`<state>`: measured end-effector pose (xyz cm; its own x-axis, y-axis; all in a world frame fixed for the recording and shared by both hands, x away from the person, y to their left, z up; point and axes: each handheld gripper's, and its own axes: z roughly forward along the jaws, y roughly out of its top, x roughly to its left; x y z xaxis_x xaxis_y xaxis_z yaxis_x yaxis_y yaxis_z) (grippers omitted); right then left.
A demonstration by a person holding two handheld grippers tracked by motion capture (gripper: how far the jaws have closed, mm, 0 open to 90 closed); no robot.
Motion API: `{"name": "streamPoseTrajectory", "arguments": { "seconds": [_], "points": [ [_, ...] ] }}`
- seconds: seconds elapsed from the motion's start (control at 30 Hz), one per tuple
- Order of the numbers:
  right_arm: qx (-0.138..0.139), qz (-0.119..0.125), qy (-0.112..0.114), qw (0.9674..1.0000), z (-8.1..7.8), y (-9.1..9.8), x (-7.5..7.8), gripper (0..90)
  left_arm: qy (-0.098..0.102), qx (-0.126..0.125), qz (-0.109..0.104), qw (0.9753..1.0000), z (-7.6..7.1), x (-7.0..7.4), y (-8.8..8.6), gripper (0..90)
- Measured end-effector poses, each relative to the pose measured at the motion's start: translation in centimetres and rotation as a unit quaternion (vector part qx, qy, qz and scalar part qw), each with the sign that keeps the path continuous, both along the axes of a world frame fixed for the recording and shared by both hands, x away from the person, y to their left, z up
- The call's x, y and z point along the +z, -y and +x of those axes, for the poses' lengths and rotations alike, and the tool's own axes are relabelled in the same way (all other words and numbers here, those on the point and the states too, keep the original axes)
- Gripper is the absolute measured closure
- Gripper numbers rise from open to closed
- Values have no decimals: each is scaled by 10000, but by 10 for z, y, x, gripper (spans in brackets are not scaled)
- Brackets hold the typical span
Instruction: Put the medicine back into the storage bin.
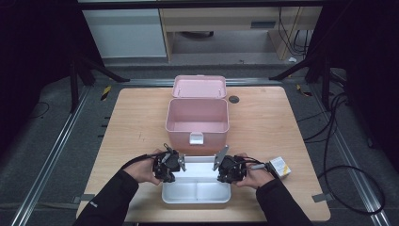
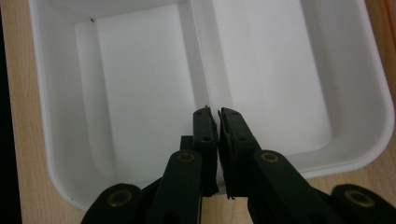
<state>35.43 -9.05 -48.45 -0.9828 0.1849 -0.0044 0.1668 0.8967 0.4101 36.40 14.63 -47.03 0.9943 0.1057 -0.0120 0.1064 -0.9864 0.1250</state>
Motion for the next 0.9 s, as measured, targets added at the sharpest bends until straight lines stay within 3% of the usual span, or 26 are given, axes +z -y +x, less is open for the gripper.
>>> {"name": "streamPoseTrajectory", "arguments": {
  "seconds": [0.13,0.3,0.4,0.47,0.5,0.53,0.6,0.63,0.67,0.7,0.73,0.77,0.83,0.9],
  "points": [
    [-8,-75,-13,10000,-1,-2,-6,853,4,23,-11,10000,0,-6,0,859],
    [-118,34,53,9999,-2,0,-2,775,119,144,-280,9994,-3,3,-6,785],
    [-376,370,208,9984,0,7,11,665,336,408,-592,9968,-4,16,-16,696],
    [-625,675,418,9949,3,14,21,591,482,654,-843,9931,-5,23,-22,633],
    [-912,913,562,9900,6,22,29,496,592,846,-987,9898,-5,26,-26,525],
    [-912,913,562,9900,6,22,29,496,707,1033,-1083,9862,-5,29,-30,525],
    [-1371,1047,783,9819,10,30,38,443,921,1440,-1249,9773,-5,33,-39,446],
    [-1584,1089,904,9772,11,35,42,406,1036,1733,-1331,9703,-5,34,-45,408],
    [-1845,1127,1012,9711,13,40,46,376,1093,1916,-1372,9657,-4,34,-48,391],
    [-1993,1142,1094,9671,14,44,47,342,1120,2205,-1446,9581,-3,34,-55,371],
    [-2170,1157,1189,9620,16,49,50,320,1138,2371,-1486,9533,-2,34,-59,358],
    [-2262,1153,1241,9592,16,52,51,320,1221,2656,-1569,9434,-1,32,-66,348],
    [-2551,1068,1369,9512,19,63,54,297,1218,3026,-1716,9296,1,30,-77,335],
    [-2760,1059,1417,9448,20,71,56,287,1181,3254,-1767,9214,2,27,-87,316]
  ]
}}
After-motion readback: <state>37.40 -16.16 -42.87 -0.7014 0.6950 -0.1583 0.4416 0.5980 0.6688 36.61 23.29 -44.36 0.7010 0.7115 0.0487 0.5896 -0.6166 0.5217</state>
